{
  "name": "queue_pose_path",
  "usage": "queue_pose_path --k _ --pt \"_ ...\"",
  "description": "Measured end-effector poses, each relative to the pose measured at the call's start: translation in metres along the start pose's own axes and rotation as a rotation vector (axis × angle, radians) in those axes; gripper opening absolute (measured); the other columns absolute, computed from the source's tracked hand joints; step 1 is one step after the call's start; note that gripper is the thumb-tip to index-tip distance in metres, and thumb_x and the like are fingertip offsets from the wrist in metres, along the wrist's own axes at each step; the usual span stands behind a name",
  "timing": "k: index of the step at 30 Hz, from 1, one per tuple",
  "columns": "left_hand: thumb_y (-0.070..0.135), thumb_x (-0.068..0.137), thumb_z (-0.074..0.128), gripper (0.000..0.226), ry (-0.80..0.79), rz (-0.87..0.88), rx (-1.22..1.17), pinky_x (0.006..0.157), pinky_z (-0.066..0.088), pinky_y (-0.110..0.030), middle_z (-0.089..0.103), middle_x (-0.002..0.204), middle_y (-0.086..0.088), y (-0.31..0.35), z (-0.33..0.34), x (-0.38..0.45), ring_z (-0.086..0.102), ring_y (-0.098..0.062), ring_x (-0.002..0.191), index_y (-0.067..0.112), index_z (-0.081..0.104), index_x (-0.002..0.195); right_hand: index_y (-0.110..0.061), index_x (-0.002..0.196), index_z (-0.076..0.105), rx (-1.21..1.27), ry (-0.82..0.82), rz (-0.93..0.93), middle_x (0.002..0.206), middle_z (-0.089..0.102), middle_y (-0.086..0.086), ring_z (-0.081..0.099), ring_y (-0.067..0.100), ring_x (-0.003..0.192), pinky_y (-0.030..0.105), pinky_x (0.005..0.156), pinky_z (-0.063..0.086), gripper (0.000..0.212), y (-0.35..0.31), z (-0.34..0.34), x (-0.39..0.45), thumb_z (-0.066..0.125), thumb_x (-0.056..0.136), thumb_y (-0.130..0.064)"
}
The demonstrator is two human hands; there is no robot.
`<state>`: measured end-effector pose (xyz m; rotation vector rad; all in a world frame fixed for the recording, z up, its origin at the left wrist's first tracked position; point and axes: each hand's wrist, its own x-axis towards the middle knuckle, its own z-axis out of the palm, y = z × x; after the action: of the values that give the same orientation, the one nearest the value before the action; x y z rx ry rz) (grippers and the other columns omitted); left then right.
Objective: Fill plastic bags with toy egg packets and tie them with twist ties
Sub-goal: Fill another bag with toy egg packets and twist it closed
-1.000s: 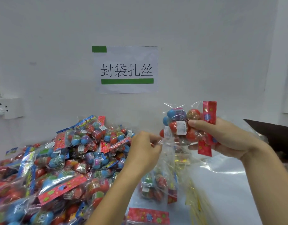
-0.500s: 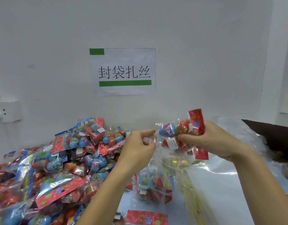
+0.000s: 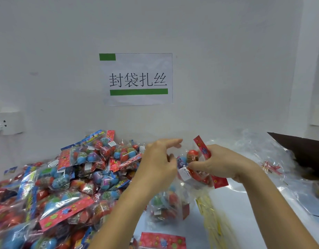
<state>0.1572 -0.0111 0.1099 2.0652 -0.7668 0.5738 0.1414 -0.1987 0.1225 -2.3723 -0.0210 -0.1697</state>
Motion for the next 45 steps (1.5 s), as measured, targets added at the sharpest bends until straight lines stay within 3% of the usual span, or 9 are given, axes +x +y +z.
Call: queue_pose_path --k 4,9,15,18,21,26,33,36,45 --pt "-0.008 0.088 0.048 0.05 -0.005 0.123 0.08 0.094 0.047 -0.022 0.066 0.125 0.002 0.015 0.004 -0.004 0.059 -0.014 0.106 0.015 0.066 0.129 -0.01 0.086 0.071 0.137 0.01 -0.038 0.078 0.07 0.008 0.067 0.026 0.076 0.05 0.087 0.056 0.031 -0.014 0.013 0.0 0.073 0.076 -0.039" --pt "-0.012 0.083 0.045 0.05 -0.018 0.159 0.215 0.092 0.048 -0.044 0.063 0.12 -0.002 0.021 0.004 -0.003 0.058 -0.027 0.11 0.01 0.064 0.123 -0.003 0.087 0.067 0.32 -0.092 -0.02 0.081 0.065 0.012 0.064 0.027 0.081 0.052 0.085 0.056 0.036 -0.025 0.033 0.001 0.058 0.064 -0.029" --pt "-0.007 0.087 0.046 0.057 -0.056 0.136 0.175 0.096 0.049 -0.037 0.061 0.125 0.002 0.019 0.0 -0.004 0.058 -0.021 0.114 0.017 0.059 0.136 0.003 0.104 0.066 0.454 -0.203 0.059 0.091 0.07 0.017 0.07 0.033 0.089 0.056 0.097 0.054 0.037 -0.019 0.04 0.008 0.064 0.075 -0.02" --pt "-0.005 0.089 0.048 0.06 0.011 0.061 0.119 0.07 0.044 -0.01 0.06 0.11 0.005 0.009 -0.009 0.001 0.057 -0.006 0.074 0.025 0.056 0.139 -0.003 0.105 0.069 0.567 -0.162 0.051 0.101 0.074 0.018 0.073 0.032 0.096 0.051 0.099 0.053 0.024 -0.013 0.032 0.01 0.072 0.089 -0.021" --pt "-0.008 0.087 0.047 0.063 0.059 0.015 0.132 0.058 0.038 -0.015 0.055 0.098 0.004 0.002 -0.02 0.003 0.046 -0.005 0.062 0.035 0.053 0.132 -0.002 0.115 0.067 0.68 -0.166 0.061 0.112 0.072 0.023 0.069 0.039 0.109 0.056 0.104 0.049 0.027 -0.007 0.018 0.011 0.067 0.094 -0.02" --pt "-0.004 0.09 0.045 0.036 0.025 0.016 0.208 0.062 0.04 -0.024 0.053 0.103 0.004 0.001 -0.027 0.001 0.045 -0.007 0.069 0.03 0.052 0.1 -0.001 0.117 0.065 0.786 -0.186 0.033 0.108 0.074 0.02 0.074 0.032 0.099 0.042 0.087 0.06 0.028 -0.013 0.015 0.011 0.065 0.095 -0.018" --pt "-0.001 0.095 0.048 0.033 0.083 0.056 0.324 0.096 0.049 -0.037 0.062 0.115 0.0 0.004 -0.029 0.004 0.055 -0.017 0.11 0.01 0.066 0.121 -0.002 0.112 0.066 0.789 -0.213 0.04 0.106 0.074 0.02 0.074 0.03 0.092 0.043 0.084 0.06 0.021 -0.03 0.033 0.008 0.062 0.097 -0.015" --pt "-0.006 0.093 0.047 0.041 0.013 0.127 0.338 0.095 0.047 -0.035 0.063 0.117 -0.002 0.007 -0.028 0.005 0.055 -0.018 0.111 0.009 0.066 0.125 0.001 0.112 0.066 0.709 -0.275 0.009 0.107 0.072 0.023 0.071 0.034 0.101 0.049 0.096 0.055 0.02 -0.035 0.043 0.006 0.058 0.099 -0.011" --pt "0.011 0.097 0.054 0.053 -0.071 0.107 0.193 0.073 0.04 -0.011 0.05 0.104 0.013 0.007 -0.022 0.0 0.05 -0.003 0.091 0.036 0.039 0.14 -0.004 0.095 0.069 0.62 -0.181 0.034 0.079 0.069 0.012 0.068 0.022 0.067 0.033 0.063 0.059 0.012 -0.031 0.051 0.008 0.059 0.097 -0.011"
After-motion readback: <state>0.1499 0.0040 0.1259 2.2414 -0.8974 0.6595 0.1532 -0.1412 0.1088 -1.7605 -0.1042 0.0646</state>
